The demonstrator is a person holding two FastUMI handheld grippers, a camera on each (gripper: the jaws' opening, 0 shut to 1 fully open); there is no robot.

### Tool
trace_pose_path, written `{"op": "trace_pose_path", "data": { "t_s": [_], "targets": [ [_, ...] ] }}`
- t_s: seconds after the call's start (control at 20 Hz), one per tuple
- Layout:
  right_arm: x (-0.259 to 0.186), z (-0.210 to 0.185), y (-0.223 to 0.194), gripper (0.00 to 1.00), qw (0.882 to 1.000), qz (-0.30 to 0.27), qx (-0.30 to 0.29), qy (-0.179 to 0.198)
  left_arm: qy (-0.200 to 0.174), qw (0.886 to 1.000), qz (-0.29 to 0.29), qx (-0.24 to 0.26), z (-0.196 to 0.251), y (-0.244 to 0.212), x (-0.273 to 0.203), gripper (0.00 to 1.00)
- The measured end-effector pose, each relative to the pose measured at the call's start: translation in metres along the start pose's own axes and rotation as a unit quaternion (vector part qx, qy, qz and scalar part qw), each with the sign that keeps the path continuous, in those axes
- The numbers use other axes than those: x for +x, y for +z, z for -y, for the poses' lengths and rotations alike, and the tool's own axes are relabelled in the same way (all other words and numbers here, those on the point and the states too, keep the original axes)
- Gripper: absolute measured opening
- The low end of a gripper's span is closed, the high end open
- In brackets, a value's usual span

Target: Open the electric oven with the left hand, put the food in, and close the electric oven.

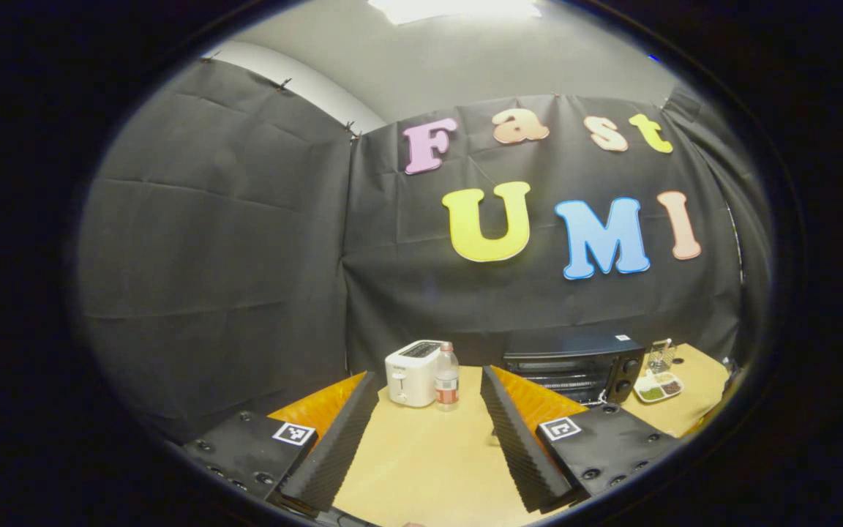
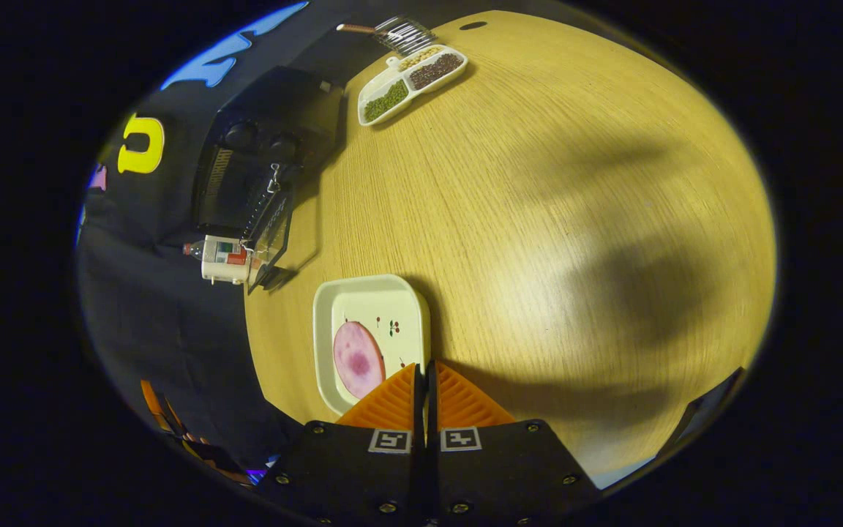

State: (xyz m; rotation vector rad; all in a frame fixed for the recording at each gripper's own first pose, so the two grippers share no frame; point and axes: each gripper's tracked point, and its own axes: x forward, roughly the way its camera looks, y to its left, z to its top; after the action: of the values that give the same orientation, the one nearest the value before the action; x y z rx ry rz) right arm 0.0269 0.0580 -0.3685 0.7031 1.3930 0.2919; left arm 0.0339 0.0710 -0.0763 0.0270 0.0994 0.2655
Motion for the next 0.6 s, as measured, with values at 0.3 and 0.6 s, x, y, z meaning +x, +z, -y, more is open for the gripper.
{"op": "trace_pose_path", "data": {
  "t_s": [0.3,0.6],
  "targets": [
    [-0.021,-0.035,-0.001,0.01,0.998,0.039,0.009,0.042,-0.027,1.000,-0.003,0.003,0.031,-0.002,-0.025,0.96],
    [-0.027,-0.088,0.017,0.00,0.993,0.098,0.033,0.051,-0.069,0.998,0.016,0.004,0.054,0.007,-0.004,0.90]
  ]
}}
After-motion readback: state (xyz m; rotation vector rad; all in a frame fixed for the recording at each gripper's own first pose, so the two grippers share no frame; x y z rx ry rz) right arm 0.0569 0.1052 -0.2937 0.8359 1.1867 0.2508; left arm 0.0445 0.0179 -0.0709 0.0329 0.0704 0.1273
